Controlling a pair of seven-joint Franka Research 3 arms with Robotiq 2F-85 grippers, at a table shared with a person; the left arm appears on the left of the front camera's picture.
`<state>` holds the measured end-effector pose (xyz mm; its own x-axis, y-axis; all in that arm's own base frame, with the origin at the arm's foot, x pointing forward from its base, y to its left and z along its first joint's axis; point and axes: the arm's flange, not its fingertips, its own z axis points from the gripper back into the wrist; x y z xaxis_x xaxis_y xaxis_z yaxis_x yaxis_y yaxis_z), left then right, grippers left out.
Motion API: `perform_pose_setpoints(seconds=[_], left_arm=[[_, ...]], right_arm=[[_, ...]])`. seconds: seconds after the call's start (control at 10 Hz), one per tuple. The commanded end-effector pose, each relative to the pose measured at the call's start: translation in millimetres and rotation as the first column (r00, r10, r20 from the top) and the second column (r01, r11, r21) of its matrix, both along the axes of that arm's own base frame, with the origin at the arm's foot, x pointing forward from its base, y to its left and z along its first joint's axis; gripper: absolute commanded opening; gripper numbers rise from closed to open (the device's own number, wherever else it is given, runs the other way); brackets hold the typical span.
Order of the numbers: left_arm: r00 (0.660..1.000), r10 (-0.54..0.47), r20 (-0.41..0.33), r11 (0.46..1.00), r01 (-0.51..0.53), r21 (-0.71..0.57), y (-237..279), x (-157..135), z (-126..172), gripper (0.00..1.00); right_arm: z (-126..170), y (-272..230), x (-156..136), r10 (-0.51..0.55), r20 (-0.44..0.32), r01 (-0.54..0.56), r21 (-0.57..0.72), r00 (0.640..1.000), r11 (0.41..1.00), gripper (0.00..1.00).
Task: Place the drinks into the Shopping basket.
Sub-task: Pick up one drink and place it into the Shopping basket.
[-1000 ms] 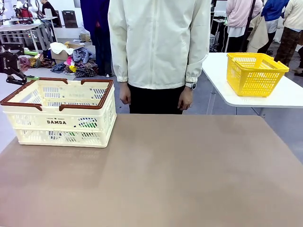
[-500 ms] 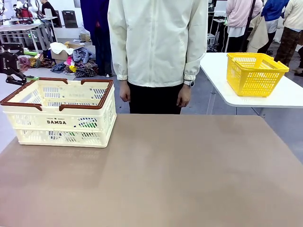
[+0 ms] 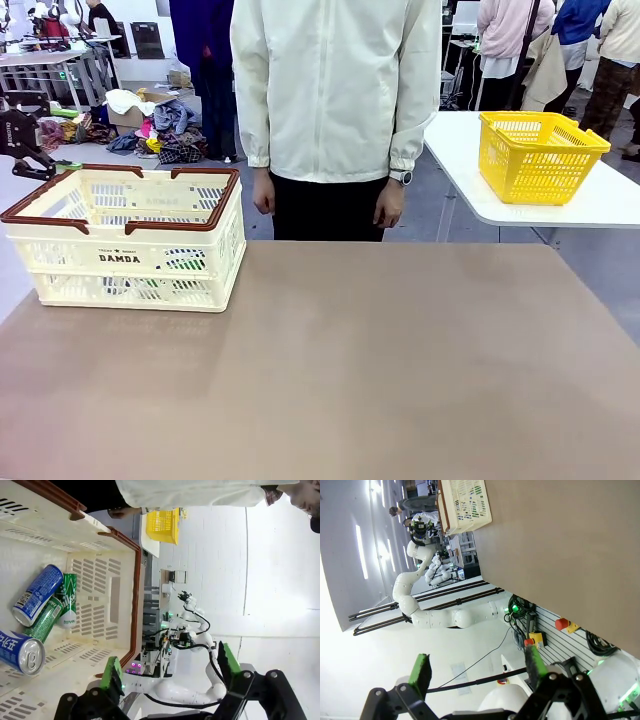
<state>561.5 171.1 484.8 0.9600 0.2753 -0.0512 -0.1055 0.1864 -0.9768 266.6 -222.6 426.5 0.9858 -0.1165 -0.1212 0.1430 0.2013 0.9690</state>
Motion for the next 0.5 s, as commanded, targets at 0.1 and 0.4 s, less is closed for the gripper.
perform_pose_setpoints(seconds=[0.1, 0.4], left_arm=[[1.0, -0.004, 0.013, 1.0, 0.004, 0.007, 0.0, -5.0, -0.8, 1.0], [1.0, -0.004, 0.013, 1.0, 0.004, 0.007, 0.0, -5.0, -0.8, 1.0]], right_arm=[[3.5, 0.5, -1.2, 0.0, -0.008, 0.0, 0.002, 1.0, 1.0, 1.0], [3.5, 0.5, -1.2, 0.0, -0.008, 0.0, 0.002, 1.0, 1.0, 1.0]])
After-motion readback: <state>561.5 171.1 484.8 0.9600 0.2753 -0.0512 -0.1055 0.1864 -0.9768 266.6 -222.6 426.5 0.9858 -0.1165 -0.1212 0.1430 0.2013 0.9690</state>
